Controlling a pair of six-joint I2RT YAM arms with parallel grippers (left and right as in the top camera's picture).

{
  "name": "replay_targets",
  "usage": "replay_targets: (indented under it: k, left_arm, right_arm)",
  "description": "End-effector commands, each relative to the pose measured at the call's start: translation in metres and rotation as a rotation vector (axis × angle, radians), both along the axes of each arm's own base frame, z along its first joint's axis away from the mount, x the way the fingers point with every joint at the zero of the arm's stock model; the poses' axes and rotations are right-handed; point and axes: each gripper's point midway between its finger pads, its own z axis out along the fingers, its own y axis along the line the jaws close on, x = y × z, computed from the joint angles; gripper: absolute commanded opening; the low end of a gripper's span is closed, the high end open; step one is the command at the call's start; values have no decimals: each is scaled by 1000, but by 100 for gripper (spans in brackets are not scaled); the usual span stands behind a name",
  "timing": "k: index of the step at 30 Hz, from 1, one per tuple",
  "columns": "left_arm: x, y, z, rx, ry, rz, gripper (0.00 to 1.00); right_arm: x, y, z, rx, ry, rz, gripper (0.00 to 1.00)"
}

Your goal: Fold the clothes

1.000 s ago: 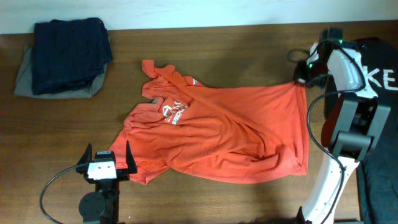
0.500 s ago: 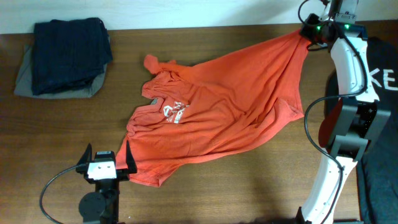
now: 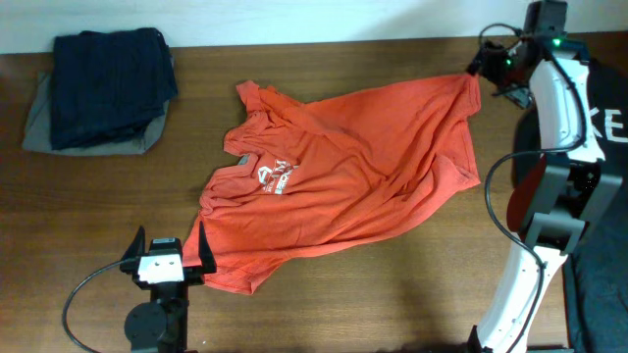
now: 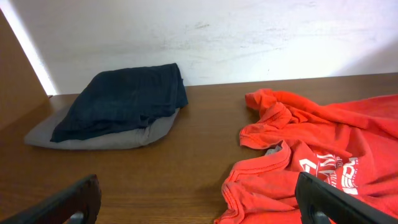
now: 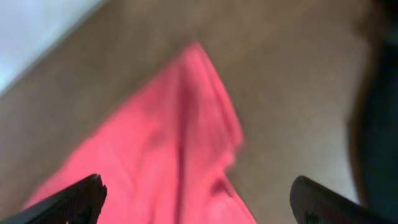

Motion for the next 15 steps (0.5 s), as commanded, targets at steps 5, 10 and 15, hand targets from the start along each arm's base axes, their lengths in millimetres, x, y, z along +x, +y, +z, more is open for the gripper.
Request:
replay_targets:
  k: [5, 10, 15]
  left_arm:
    - [0, 2, -1, 13, 0, 8, 99]
    - [0, 2, -1, 13, 0, 8, 99]
    - [0, 2, -1, 13, 0, 8, 99]
  right_arm:
    - [-45, -30, 85, -58, 12, -88, 99]
    - [-79, -30, 131, -97, 21, -111, 99]
    - [-124, -16, 156, -82, 81, -108, 99]
